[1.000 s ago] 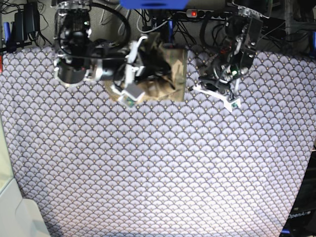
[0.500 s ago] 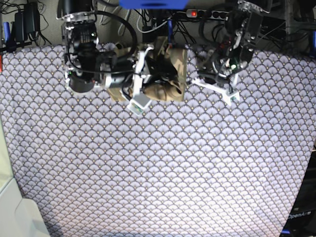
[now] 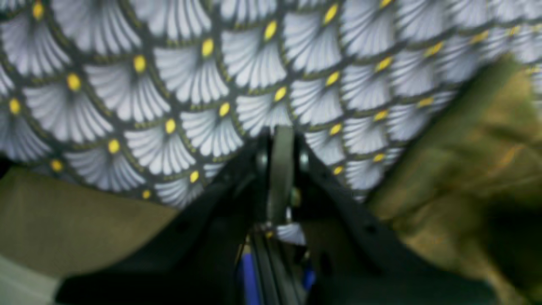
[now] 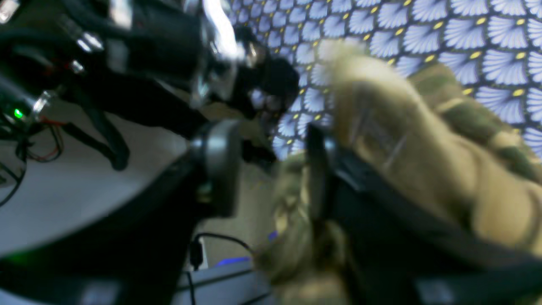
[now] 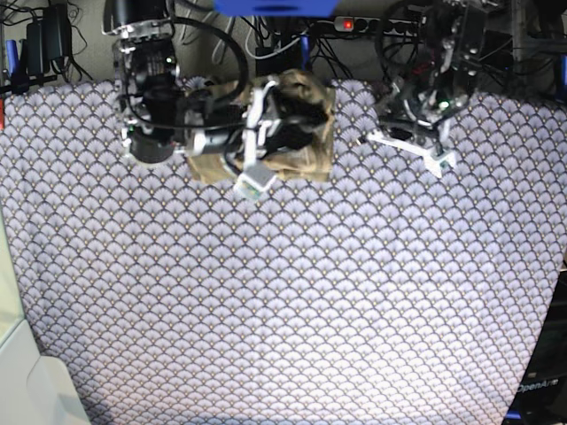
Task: Fold the T-shirt properly
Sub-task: 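Press the folded end onto the bundle with the right gripper, then tuck the loose fabric under the bundle with the right gripper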
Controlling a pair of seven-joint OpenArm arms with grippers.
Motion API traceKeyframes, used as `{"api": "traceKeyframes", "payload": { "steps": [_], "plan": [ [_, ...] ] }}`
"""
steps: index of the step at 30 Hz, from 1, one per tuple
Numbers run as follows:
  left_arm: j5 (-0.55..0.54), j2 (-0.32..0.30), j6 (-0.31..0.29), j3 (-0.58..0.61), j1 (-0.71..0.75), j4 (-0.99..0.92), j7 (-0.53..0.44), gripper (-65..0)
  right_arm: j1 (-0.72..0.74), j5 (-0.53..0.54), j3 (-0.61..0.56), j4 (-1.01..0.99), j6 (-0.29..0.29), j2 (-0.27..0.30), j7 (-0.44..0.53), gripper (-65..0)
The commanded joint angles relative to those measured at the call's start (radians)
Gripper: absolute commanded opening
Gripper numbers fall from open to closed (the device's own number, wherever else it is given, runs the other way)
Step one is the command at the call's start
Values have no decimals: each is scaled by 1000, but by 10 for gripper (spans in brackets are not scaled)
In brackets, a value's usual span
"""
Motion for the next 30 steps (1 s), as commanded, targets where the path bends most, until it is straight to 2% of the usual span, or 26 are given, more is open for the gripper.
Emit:
{"api": "traceKeyframes", "payload": {
  "steps": [1, 4, 9, 15, 20, 24, 30],
  "plan": [
    [1, -5, 2, -18, 13, 30, -4, -637, 22, 31, -10, 16, 6, -2, 23, -263],
    [1, -5, 2, -60, 23, 44, -2, -637, 47, 31, -13, 17, 6, -7, 18, -209],
    [-5, -40, 2, -87, 61, 44, -8, -637, 79, 31, -15, 23, 6, -2, 15, -205],
    [-3, -64, 2, -87, 82, 36, -14, -637, 146, 33, -4, 23, 6, 85, 21, -205],
    [-3, -63, 2, -87, 84, 39, -14, -637, 136, 34, 36, 89, 6, 165, 21, -210],
    [-5, -57, 2, -83, 84, 37, -14, -637, 80, 34, 105, 220, 6, 206, 18, -300],
    [-3, -55, 2, -83, 76, 36, -14, -637, 34, 36, 117, 220, 6, 216, 24, -489]
  ]
}}
